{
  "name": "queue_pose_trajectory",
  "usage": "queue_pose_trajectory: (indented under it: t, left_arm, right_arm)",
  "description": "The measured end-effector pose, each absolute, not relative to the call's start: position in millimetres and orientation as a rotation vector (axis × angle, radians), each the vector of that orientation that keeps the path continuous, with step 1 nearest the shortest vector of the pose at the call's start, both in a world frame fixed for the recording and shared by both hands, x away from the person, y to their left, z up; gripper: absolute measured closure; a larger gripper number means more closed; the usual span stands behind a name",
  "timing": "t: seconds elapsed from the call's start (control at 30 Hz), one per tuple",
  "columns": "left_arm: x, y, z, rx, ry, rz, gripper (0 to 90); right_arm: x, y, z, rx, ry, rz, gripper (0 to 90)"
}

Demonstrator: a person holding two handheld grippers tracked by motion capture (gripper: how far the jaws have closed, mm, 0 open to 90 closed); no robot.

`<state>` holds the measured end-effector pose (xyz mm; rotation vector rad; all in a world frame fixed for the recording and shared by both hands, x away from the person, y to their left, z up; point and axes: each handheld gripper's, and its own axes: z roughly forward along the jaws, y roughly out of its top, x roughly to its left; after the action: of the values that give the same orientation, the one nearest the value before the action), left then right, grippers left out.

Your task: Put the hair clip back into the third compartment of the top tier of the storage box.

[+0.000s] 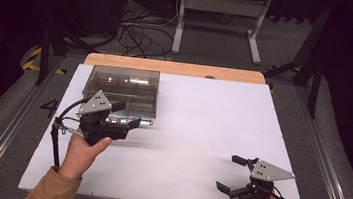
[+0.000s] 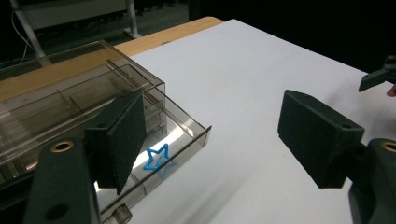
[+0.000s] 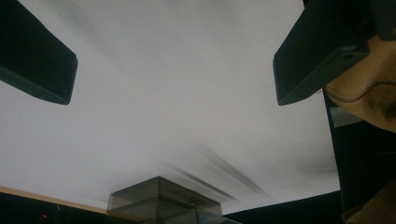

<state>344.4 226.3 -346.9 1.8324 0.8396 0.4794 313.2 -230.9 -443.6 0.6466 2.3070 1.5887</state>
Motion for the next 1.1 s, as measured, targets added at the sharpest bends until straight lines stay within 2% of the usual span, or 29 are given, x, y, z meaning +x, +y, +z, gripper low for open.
queue_pose_trajectory:
  t: [0.43, 1.1]
  left_arm:
    - [324, 252, -376, 1.783, 0.842, 0.498, 18.2]
    - [297, 274, -417, 1.748, 0.825, 0.536, 14.2]
  right_arm:
    - [313, -230, -444, 0.649, 2.309, 1.581, 0.4]
    - [314, -230, -445, 0.649, 2.314, 1.571, 0.4]
